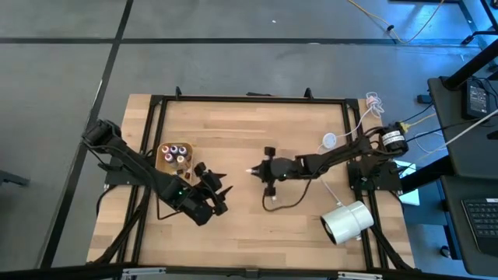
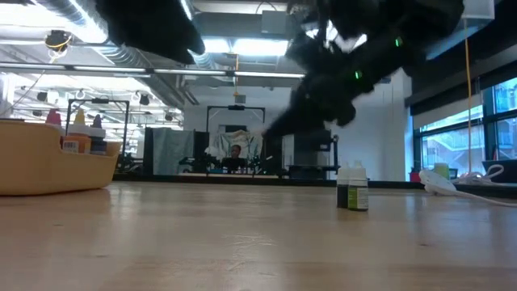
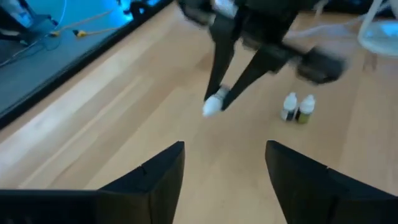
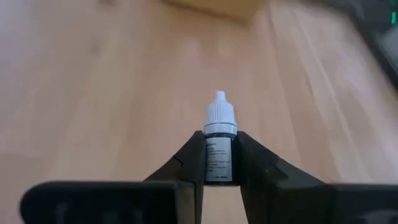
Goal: Pick & Place food coloring
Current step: Put the small purple food coloring bottle into the yellow bin
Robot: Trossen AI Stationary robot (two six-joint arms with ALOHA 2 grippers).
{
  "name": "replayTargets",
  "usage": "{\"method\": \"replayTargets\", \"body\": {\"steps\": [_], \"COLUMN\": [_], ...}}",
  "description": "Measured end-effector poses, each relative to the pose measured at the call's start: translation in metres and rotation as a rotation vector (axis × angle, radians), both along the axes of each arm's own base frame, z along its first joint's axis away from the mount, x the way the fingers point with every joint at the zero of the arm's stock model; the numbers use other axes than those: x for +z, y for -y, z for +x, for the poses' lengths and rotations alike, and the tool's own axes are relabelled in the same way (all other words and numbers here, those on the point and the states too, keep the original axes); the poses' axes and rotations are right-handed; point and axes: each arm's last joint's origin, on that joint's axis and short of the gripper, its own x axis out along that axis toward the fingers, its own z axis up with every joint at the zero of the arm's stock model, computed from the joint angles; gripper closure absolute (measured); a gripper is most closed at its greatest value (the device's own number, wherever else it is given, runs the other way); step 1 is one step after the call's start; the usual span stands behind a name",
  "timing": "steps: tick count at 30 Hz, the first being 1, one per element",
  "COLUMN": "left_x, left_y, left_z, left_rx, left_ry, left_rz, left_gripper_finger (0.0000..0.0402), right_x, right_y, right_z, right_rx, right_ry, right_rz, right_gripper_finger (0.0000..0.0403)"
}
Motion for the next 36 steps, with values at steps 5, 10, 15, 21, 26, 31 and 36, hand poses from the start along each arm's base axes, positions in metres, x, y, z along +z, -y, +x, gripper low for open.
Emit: {"method": "replayTargets", "body": {"steps": [5, 10, 15, 21, 26, 31, 36], "left_x": [-0.010, -0.014, -0.017, -0.018, -0.017, -0.017, -0.013], "left_y": [0.000, 0.001, 0.007, 0.012, 0.012, 0.011, 0.013], "left_z": [0.007, 0.018, 0.030, 0.038, 0.039, 0.039, 0.041], "left_rx": [-0.009, -0.004, -0.099, -0.175, -0.173, -0.155, -0.183], "left_ry": [-0.034, 0.011, 0.020, 0.020, 0.024, 0.032, 0.062], "left_rz": [-0.013, -0.045, -0.007, 0.071, 0.095, 0.108, 0.105], "left_gripper_finger": [0.0176, 0.0176, 0.0176, 0.0176, 0.0176, 0.0176, 0.0185], "right_x": [0.022, 0.033, 0.039, 0.041, 0.041, 0.041, 0.041], "right_y": [-0.024, -0.043, -0.059, -0.073, -0.080, -0.085, -0.086], "right_z": [0.011, 0.013, 0.010, 0.006, 0.004, 0.002, 0.002], "right_rx": [0.099, 0.101, 0.110, 0.103, 0.130, 0.146, 0.148], "right_ry": [0.061, 0.092, 0.138, 0.150, 0.156, 0.158, 0.158], "right_rz": [-0.099, -0.226, -0.289, -0.337, -0.332, -0.328, -0.327], "right_gripper_finger": [0.0331, 0.0331, 0.0330, 0.0325, 0.0330, 0.0327, 0.0330]}}
